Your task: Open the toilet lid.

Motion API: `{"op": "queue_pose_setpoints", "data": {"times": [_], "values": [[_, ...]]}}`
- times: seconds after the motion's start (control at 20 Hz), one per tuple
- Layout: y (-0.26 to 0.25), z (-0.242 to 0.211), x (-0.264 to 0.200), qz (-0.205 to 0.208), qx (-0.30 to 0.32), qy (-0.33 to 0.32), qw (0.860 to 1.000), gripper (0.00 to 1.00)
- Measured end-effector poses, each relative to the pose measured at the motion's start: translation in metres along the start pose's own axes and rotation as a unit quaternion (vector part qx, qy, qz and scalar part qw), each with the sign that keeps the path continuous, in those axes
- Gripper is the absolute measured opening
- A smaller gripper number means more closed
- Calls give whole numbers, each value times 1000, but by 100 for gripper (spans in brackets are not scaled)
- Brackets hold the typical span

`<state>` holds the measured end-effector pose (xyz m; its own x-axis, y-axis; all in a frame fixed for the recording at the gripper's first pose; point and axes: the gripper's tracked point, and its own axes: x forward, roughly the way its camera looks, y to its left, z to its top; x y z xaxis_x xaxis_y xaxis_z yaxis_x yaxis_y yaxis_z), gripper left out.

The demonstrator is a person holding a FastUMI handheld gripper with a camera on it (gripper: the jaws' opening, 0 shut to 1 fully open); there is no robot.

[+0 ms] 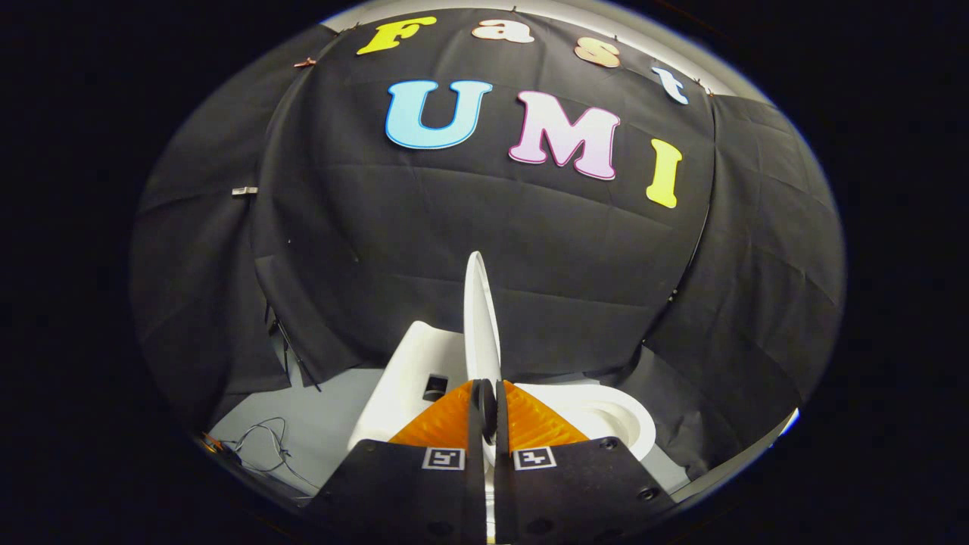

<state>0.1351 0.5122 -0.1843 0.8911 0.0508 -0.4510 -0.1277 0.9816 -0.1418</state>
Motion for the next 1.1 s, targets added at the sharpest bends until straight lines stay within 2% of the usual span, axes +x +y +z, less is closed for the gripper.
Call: {"op": "queue_pose_setpoints", "data": {"times": [0.3,0.45,0.55,0.75,1.1], "values": [[-9,0,0,-1,-15,-10,1000,11],[-13,2,-3,0,-6,-17,1000,19],[-16,7,-3,-1,-4,-33,999,46],[-5,1,-12,25,-3,-20,999,100],[-23,13,-31,38,10,-34,999,98]]}}
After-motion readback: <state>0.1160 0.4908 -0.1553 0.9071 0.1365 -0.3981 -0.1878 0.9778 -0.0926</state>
